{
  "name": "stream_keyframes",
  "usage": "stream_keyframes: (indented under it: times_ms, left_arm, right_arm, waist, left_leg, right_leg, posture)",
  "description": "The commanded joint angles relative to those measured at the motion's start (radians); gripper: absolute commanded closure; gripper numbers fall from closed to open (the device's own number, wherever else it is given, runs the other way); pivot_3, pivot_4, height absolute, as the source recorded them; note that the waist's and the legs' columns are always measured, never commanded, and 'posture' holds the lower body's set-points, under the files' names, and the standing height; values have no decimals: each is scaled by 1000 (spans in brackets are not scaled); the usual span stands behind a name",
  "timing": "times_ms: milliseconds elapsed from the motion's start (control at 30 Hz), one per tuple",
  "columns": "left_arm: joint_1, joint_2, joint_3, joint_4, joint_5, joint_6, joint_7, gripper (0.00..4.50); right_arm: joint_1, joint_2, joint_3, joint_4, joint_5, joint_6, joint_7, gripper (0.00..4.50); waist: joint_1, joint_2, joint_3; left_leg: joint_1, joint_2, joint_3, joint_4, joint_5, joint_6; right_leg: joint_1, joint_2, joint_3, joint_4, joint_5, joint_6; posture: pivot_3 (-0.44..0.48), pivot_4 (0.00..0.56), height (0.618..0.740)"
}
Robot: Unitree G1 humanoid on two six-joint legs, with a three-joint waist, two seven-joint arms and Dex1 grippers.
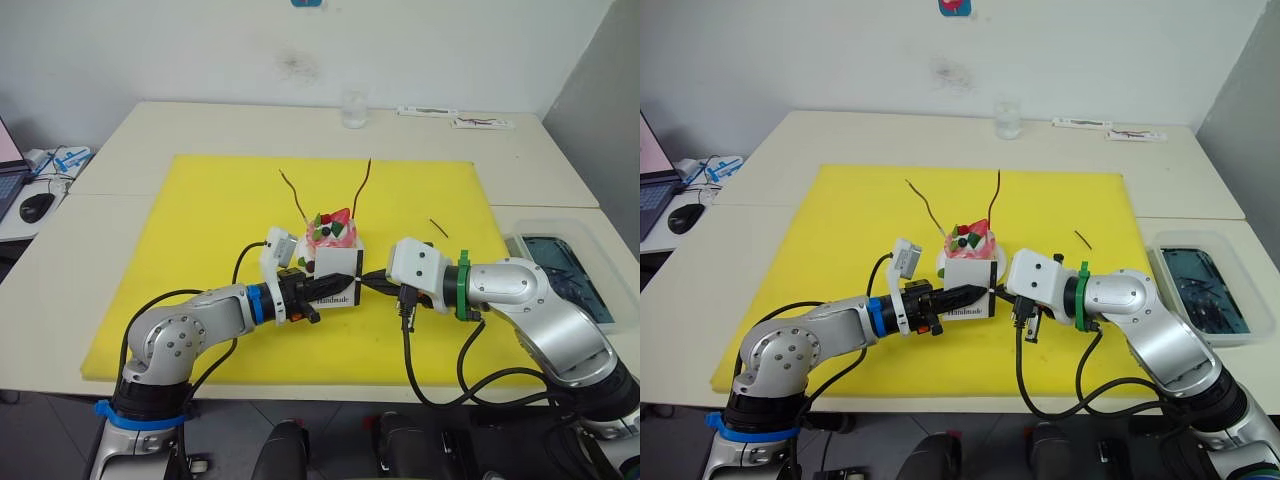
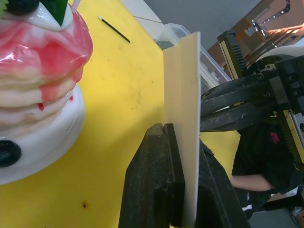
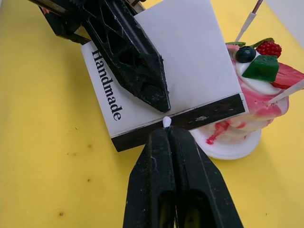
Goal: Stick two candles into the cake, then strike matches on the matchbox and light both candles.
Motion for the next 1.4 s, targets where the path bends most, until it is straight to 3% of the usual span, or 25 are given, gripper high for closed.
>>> stream_keyframes:
  times_ms: [33,1400]
  left_arm:
    - [-1,4,13,-24,3,-8,-16,4500]
    - [-31,-18,20,-17,-4,3,-23,4500]
  right_arm:
    - [-11,-7,-51,-34,26,-4,8,4459]
    - [15,-18,46,39,-65,-120,70,4459]
  waist:
    - [0,0,0]
    - [0,0,0]
  left_leg:
    - [0,0,0,0,0,0]
    - [0,0,0,0,0,0]
  right_leg:
    - [0,0,0,0,0,0]
    - [0,0,0,0,0,0]
  posture:
    - [0,150,740]
    - [0,150,740]
